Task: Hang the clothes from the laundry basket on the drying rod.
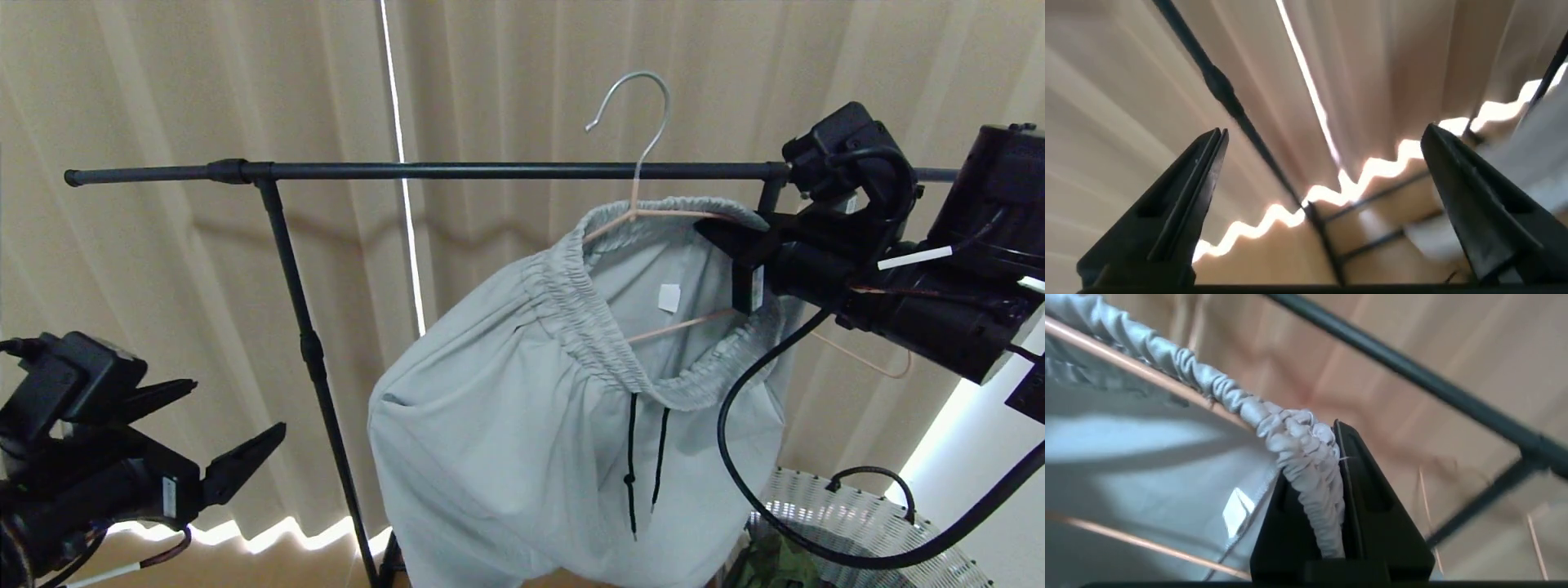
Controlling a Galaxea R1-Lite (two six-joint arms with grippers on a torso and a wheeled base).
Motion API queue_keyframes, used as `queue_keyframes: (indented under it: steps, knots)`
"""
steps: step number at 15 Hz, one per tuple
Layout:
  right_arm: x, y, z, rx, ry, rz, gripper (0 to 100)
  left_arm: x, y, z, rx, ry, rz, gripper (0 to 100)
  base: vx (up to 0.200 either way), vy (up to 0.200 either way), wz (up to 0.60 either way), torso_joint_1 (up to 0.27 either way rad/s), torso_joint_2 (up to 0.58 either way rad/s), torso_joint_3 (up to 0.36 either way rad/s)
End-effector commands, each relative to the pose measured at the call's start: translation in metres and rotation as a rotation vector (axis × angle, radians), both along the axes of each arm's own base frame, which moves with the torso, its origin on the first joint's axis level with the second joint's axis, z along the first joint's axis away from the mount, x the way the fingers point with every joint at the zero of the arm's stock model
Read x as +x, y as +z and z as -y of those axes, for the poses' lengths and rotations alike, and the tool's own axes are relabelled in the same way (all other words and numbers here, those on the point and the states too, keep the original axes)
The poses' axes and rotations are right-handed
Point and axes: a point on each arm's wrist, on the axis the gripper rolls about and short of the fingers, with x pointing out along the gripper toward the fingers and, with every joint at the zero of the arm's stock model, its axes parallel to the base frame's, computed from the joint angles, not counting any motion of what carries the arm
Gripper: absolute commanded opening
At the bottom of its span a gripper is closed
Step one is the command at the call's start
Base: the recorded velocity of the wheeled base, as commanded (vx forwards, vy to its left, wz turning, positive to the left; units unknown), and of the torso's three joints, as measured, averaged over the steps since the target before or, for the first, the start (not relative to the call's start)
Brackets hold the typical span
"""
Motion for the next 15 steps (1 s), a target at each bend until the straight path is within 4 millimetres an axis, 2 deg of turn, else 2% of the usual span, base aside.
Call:
queue_keyframes:
  steps: [1,2,4,8,15]
  knots:
    - [-0.005,-0.006,0.003,-0.012,-0.023,-0.019,0,-0.026,0.021,-0.002,-0.088,0.011,0.131,100,0.000,0.000,0.00,0.000,0.00,0.000]
    - [-0.007,-0.009,0.005,-0.020,-0.045,-0.032,0,-0.039,0.030,-0.003,-0.125,0.013,0.192,100,0.000,0.000,0.00,0.000,0.00,0.000]
    - [-0.008,-0.015,0.007,-0.048,-0.097,-0.078,0,-0.051,0.039,-0.007,-0.133,0.044,0.263,100,0.000,0.000,0.00,0.000,0.00,0.000]
    - [-0.012,-0.019,0.010,-0.072,-0.165,-0.108,0,-0.052,0.042,-0.015,-0.161,0.120,0.273,100,0.000,0.000,0.00,0.000,0.00,0.000]
    - [-0.033,-0.021,0.029,-0.138,-0.337,-0.180,0,-0.053,0.040,-0.015,-0.183,0.123,0.268,100,0.000,0.000,0.00,0.000,0.00,0.000]
